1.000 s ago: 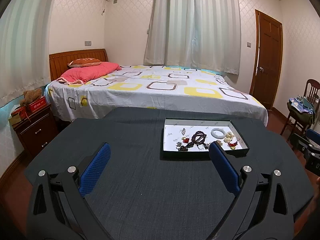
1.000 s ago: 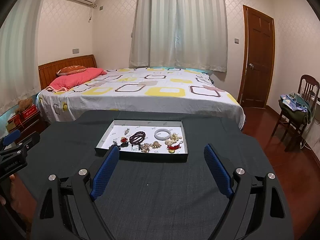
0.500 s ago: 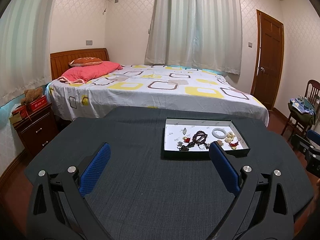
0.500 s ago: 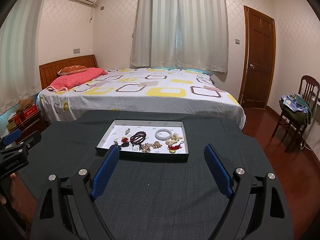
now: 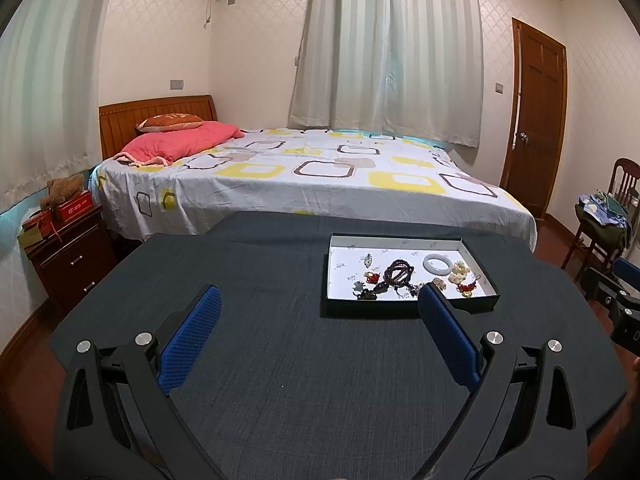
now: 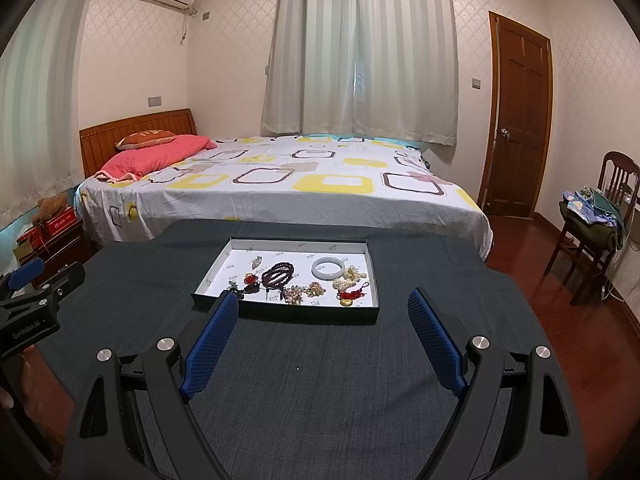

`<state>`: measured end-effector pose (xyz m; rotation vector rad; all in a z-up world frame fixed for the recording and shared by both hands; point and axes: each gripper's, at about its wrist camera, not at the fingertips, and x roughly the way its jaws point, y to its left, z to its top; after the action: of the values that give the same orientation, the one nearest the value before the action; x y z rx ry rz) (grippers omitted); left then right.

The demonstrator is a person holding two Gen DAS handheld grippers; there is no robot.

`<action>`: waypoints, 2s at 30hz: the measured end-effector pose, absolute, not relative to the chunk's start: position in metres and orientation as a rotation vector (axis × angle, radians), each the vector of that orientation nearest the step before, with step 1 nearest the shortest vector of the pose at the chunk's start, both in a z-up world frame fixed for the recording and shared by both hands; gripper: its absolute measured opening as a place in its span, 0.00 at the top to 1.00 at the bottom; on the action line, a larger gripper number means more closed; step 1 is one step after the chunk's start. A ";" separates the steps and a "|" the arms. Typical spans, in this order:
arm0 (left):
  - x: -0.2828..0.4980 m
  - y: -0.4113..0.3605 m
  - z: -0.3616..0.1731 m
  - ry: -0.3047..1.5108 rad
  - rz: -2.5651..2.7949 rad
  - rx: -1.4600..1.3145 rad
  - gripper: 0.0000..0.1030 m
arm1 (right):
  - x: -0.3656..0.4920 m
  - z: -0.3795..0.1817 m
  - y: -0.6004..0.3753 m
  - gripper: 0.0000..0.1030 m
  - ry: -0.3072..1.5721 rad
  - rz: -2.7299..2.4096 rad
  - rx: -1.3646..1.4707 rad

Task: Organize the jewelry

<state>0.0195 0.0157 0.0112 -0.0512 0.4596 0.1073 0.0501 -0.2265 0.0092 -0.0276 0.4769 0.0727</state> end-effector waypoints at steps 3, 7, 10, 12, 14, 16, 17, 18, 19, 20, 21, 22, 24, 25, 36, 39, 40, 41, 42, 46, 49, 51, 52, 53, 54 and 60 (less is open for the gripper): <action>0.019 0.014 0.010 0.464 0.111 -0.047 0.06 | 0.050 0.009 -0.226 0.19 0.476 0.073 -0.029; 0.018 0.012 0.009 0.464 0.114 -0.045 0.06 | 0.050 0.009 -0.226 0.19 0.476 0.074 -0.030; 0.018 0.011 0.007 0.462 0.120 -0.042 0.05 | 0.050 0.009 -0.227 0.19 0.478 0.073 -0.028; 0.017 0.010 0.007 0.464 0.121 -0.048 0.04 | 0.050 0.009 -0.226 0.19 0.478 0.072 -0.028; 0.017 0.010 0.006 0.460 0.127 -0.053 0.04 | 0.050 0.008 -0.225 0.19 0.480 0.074 -0.029; 0.017 0.009 0.005 0.455 0.131 -0.050 0.04 | 0.050 0.007 -0.224 0.19 0.484 0.076 -0.029; 0.017 0.009 0.005 0.454 0.136 -0.047 0.04 | 0.050 0.006 -0.224 0.19 0.485 0.077 -0.029; 0.016 0.008 0.005 0.451 0.142 -0.044 0.04 | 0.050 0.006 -0.225 0.19 0.485 0.077 -0.030; 0.017 0.008 0.005 0.448 0.144 -0.041 0.04 | 0.050 0.006 -0.225 0.19 0.485 0.078 -0.030; 0.017 0.009 0.005 0.446 0.145 -0.040 0.04 | 0.049 0.006 -0.225 0.19 0.486 0.078 -0.029; 0.018 0.010 0.006 0.444 0.143 -0.040 0.04 | 0.049 0.006 -0.225 0.19 0.486 0.079 -0.029; 0.018 0.011 0.006 0.444 0.139 -0.043 0.04 | 0.050 0.005 -0.226 0.19 0.487 0.080 -0.028; 0.021 0.013 0.007 0.449 0.135 -0.048 0.04 | 0.050 0.005 -0.226 0.19 0.488 0.079 -0.029; 0.021 0.014 0.007 0.450 0.139 -0.046 0.04 | 0.051 0.005 -0.226 0.19 0.488 0.079 -0.029; 0.043 0.037 -0.010 0.521 0.177 -0.083 0.04 | 0.060 -0.010 -0.227 0.19 0.523 0.076 -0.025; 0.061 0.051 -0.025 0.584 0.198 -0.102 0.04 | 0.073 -0.020 -0.235 0.19 0.549 0.066 -0.016; 0.069 0.058 -0.032 0.609 0.210 -0.119 0.04 | 0.079 -0.024 -0.240 0.19 0.559 0.059 -0.005; 0.079 0.066 -0.040 0.633 0.228 -0.130 0.04 | 0.085 -0.028 -0.245 0.19 0.567 0.049 0.003; 0.086 0.071 -0.045 0.651 0.239 -0.136 0.04 | 0.096 -0.036 -0.254 0.19 0.586 0.023 0.013; 0.135 0.108 -0.084 0.785 0.280 -0.184 0.04 | 0.141 -0.069 -0.290 0.19 0.674 -0.059 0.056; 0.171 0.134 -0.112 0.847 0.331 -0.173 0.04 | 0.177 -0.100 -0.325 0.19 0.755 -0.155 0.083; 0.190 0.151 -0.129 0.880 0.342 -0.180 0.04 | 0.196 -0.119 -0.350 0.19 0.799 -0.216 0.102; 0.199 0.159 -0.137 0.896 0.355 -0.182 0.04 | 0.206 -0.131 -0.365 0.19 0.824 -0.256 0.106; 0.206 0.165 -0.144 0.913 0.372 -0.182 0.04 | 0.212 -0.139 -0.376 0.19 0.845 -0.276 0.117; 0.215 0.174 -0.153 0.939 0.379 -0.197 0.04 | 0.219 -0.150 -0.390 0.19 0.867 -0.292 0.142; 0.239 0.207 -0.174 0.965 0.389 -0.275 0.04 | 0.232 -0.177 -0.415 0.12 0.914 -0.338 0.163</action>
<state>0.2393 0.2067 -0.1741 -0.2752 0.9646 0.3886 0.2321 -0.4150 -0.1768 0.1628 0.9139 -0.3383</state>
